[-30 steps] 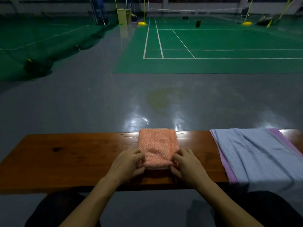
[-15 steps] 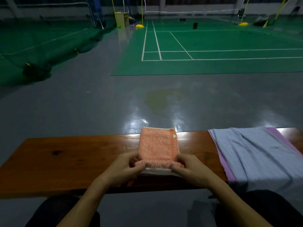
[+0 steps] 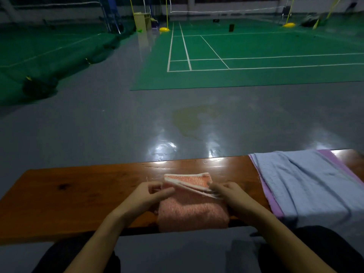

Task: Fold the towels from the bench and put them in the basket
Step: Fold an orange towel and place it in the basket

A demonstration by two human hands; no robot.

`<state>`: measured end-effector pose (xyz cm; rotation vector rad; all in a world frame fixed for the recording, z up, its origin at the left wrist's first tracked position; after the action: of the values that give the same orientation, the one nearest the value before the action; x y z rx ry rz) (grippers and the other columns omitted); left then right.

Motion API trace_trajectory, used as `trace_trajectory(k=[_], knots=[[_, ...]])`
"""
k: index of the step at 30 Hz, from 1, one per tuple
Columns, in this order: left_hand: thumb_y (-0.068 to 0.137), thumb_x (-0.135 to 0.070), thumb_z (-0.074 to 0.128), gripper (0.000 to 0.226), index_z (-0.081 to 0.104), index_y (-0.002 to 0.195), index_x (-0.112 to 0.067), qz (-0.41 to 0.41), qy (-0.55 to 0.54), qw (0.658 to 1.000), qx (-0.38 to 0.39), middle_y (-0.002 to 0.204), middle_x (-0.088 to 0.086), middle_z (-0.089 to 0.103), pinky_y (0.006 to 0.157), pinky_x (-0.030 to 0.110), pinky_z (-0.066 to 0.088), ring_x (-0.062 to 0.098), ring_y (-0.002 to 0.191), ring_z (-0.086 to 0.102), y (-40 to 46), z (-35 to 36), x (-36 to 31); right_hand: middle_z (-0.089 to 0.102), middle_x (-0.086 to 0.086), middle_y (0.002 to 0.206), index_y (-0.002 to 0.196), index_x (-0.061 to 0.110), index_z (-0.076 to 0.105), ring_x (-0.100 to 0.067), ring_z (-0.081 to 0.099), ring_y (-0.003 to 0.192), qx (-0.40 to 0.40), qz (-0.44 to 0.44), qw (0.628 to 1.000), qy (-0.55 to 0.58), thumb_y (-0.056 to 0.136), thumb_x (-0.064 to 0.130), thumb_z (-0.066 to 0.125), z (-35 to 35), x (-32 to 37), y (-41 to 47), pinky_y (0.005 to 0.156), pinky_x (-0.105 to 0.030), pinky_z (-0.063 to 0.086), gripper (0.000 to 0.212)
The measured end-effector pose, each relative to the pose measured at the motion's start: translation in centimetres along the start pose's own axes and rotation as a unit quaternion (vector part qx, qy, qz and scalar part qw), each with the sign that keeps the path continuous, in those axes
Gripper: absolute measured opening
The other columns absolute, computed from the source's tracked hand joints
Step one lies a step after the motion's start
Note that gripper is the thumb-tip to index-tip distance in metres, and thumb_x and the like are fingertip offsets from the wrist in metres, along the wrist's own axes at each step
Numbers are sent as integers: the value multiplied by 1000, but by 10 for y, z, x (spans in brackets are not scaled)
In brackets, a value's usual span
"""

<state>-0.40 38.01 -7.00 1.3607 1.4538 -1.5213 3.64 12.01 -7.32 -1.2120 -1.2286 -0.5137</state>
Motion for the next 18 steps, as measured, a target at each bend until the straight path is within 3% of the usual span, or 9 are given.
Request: trace_trajectory(k=[3,5,8,12,16,18], knots=[[96,-24,75,19,79,114,-20,29,7,997,-70,108,6,79,84,47,64,27,98,77,6,-5,-2,77,-14,117,119,21,78,-34,74,111,64,26,988,140,101,60,55,2,7,1,100,-53,58,49],[98,-19,71,17,79,114,-18,19,-28,993,-109,107,7,79,80,44,64,27,98,77,13,-9,3,76,-9,120,127,24,73,-30,73,113,88,-2,991,96,98,53,63,-3,9,2,100,-49,59,42],[99,-20,70,17,77,114,-15,22,-54,987,-153,108,9,79,76,40,61,30,100,76,25,-14,6,77,2,118,128,22,69,-18,75,108,60,-52,997,20,93,32,77,-8,11,8,89,-40,63,37],[102,-17,67,11,77,104,-13,18,-35,977,-208,100,8,79,77,38,59,26,94,75,42,-12,10,79,2,104,115,13,75,-13,77,93,-11,-46,999,-11,102,27,64,-5,7,25,72,-28,63,21],[103,-16,64,15,71,89,-18,13,55,964,-260,85,-2,73,57,15,43,12,77,66,49,-5,0,79,-3,88,97,10,78,-14,76,80,-89,-29,989,-112,103,29,60,-5,0,46,81,-41,64,27],[101,-19,66,19,68,83,-20,12,117,951,-288,77,-7,68,48,13,34,4,68,59,51,-6,-1,77,-4,81,88,8,77,-16,74,73,-117,-31,981,-151,102,28,59,-5,-4,55,78,-43,63,30]])
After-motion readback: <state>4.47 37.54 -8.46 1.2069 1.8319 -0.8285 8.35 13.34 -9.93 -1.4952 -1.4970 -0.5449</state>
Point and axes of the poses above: each hand's wrist, its own y-axis towards the middle knuckle, its own z-axis out of the palm, x = y × z, the point moved 5 cm from there along y, towards the middle knuckle
